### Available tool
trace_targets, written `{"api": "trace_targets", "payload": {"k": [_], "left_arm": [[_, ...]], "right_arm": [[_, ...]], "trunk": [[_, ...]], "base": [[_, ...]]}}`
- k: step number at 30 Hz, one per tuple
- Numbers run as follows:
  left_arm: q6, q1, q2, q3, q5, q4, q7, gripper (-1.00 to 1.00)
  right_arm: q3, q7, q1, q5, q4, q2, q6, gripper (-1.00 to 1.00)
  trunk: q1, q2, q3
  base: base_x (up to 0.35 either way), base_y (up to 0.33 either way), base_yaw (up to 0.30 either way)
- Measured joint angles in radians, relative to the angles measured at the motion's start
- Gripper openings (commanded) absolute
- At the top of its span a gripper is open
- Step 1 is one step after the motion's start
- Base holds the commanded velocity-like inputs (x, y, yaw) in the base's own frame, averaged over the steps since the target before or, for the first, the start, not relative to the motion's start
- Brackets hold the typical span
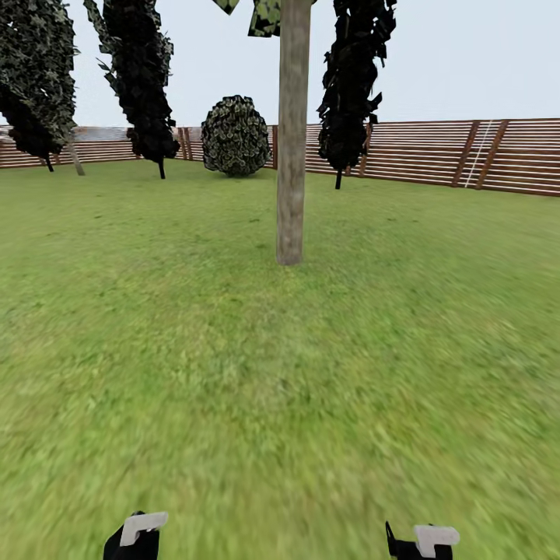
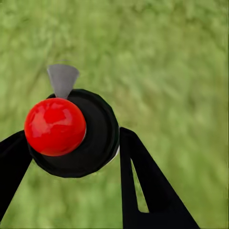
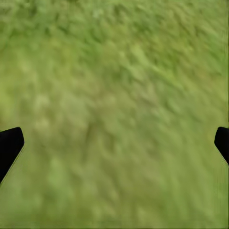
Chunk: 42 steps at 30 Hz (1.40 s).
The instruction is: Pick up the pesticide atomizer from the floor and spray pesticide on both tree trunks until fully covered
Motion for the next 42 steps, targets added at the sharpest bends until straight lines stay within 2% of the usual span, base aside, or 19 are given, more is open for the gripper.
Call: {"api": "trace_targets", "payload": {"k": [14,42], "left_arm": [[0.000,0.000,0.000,0.000,0.000,0.000,0.000,-1.00],[0.000,0.000,0.000,0.000,0.000,0.000,0.000,-1.00]], "right_arm": [[0.001,0.000,0.000,0.000,0.000,0.000,0.000,1.00],[0.000,0.000,0.000,0.000,0.000,0.000,0.000,1.00]], "trunk": [[0.000,0.000,0.000],[0.000,0.000,0.000]], "base": [[0.339,0.000,-0.078],[0.339,0.000,-0.001]]}}
